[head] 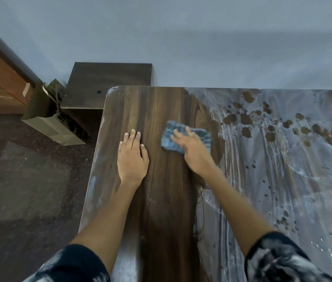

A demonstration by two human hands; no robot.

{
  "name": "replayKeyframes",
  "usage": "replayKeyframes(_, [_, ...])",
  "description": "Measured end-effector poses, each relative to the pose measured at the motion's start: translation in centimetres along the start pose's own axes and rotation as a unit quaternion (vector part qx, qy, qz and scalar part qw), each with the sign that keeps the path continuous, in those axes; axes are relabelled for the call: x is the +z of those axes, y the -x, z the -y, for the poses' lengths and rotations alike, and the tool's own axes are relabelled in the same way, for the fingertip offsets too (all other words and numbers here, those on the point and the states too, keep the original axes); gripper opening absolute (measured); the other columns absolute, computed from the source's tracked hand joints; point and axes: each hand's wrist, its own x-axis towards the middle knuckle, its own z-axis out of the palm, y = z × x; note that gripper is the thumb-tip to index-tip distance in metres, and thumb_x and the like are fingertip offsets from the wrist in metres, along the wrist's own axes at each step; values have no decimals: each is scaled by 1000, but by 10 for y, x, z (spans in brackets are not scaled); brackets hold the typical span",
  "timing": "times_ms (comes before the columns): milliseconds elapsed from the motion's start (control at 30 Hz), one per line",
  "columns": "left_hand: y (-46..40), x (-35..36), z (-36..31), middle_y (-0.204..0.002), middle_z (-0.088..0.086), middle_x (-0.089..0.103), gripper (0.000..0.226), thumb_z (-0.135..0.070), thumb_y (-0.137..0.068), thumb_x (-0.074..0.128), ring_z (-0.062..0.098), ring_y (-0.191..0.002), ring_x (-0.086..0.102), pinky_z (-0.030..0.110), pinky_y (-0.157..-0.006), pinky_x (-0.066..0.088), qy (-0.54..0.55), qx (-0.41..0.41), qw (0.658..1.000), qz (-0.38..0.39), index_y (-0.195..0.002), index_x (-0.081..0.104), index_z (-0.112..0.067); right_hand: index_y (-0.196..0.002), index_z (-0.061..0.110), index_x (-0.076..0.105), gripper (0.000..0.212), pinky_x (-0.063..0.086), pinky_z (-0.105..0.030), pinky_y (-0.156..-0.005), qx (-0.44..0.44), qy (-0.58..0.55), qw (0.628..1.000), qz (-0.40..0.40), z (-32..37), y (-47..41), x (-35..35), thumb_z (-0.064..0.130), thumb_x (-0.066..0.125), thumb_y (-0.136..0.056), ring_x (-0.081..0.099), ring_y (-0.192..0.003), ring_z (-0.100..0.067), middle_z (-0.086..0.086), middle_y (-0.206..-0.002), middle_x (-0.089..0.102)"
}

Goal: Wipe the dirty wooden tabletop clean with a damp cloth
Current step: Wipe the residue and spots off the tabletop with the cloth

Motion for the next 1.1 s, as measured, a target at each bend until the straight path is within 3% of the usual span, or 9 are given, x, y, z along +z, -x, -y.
replayKeyframes(133, [11, 0, 2, -148, 7, 36, 43, -19, -98, 35, 22, -140, 24, 38, -116, 18, -9, 2, 1000, 9, -139, 39, -8, -138, 22, 36, 68, 0, -30, -115, -124, 4, 987, 100, 13, 63, 21, -15, 43, -81, -3, -139, -15, 7, -149, 28])
replayKeyframes(233, [22, 0, 3, -147, 8, 36, 43, -19, -98, 36, 22, -140, 25, 38, -116, 19, -13, 8, 1000, 11, -139, 39, -8, -137, 30, 31, 69, -5, -25, -112, -132, 10, 980, 148, -4, 92, 5, -11, 46, -84, -8, -135, -4, 21, -144, 20])
replayKeyframes(333, [33, -2, 3, -147, 7, 36, 42, -19, -98, 36, 22, -140, 25, 37, -116, 18, -14, 8, 1000, 13, -139, 39, -8, -131, 36, 30, 71, 6, -30, -115, -68, 20, 994, 88, -27, 78, -20, -14, 47, -83, 3, -137, -6, 23, -140, 21])
replayKeyframes(500, [52, -4, 1, -147, 7, 37, 42, -19, -98, 36, 22, -140, 26, 37, -115, 19, -13, 1, 1000, 9, -139, 39, -8, -136, 19, 41, 65, 7, -33, -115, 26, -1, 999, 21, -19, 25, -20, -17, 40, -82, 10, -142, -26, 3, -148, 32])
replayKeyframes(600, [62, -5, -1, -147, 8, 36, 45, -22, -97, 32, 23, -140, 25, 38, -115, 19, -13, -2, 1000, 16, -139, 38, -7, -137, 27, 36, 73, 14, -39, -116, -8, 1, 1000, 11, 13, 40, 6, -18, 42, -79, 10, -142, -25, 8, -148, 29])
replayKeyframes(767, [82, -9, 2, -148, 7, 34, 52, -29, -95, 23, 22, -140, 24, 37, -115, 18, -26, 3, 999, 34, -140, 37, -7, -138, 22, 36, 65, -5, -28, -111, -141, 16, 978, 151, 18, 119, 28, -12, 46, -83, -5, -138, -11, 9, -149, 25])
replayKeyframes(833, [90, -11, 3, -148, 6, 35, 56, -33, -93, 18, 21, -140, 24, 36, -114, 17, -27, 4, 999, 36, -140, 38, -8, -139, 25, 31, 67, -6, -29, -111, -158, 18, 961, 227, -13, 139, 28, -9, 47, -83, -12, -134, -10, 14, -148, 19])
replayKeyframes(933, [104, -13, 4, -148, 6, 35, 58, -34, -93, 17, 22, -140, 24, 37, -114, 18, -27, 0, 999, 40, -139, 39, -8, -135, 40, 11, 82, -3, -36, -115, -123, 120, 952, 252, -42, 134, 5, -10, 47, -82, -15, -137, -13, 27, -137, -3])
replayKeyframes(1100, [130, -17, 3, -149, 5, 33, 58, -34, -93, 15, 21, -141, 23, 36, -114, 16, -34, -8, 998, 49, -140, 36, -9, -140, 19, 33, 68, 2, -28, -114, -23, 30, 996, 75, -14, 91, -24, -16, 43, -82, 6, -143, -24, 6, -150, 24])
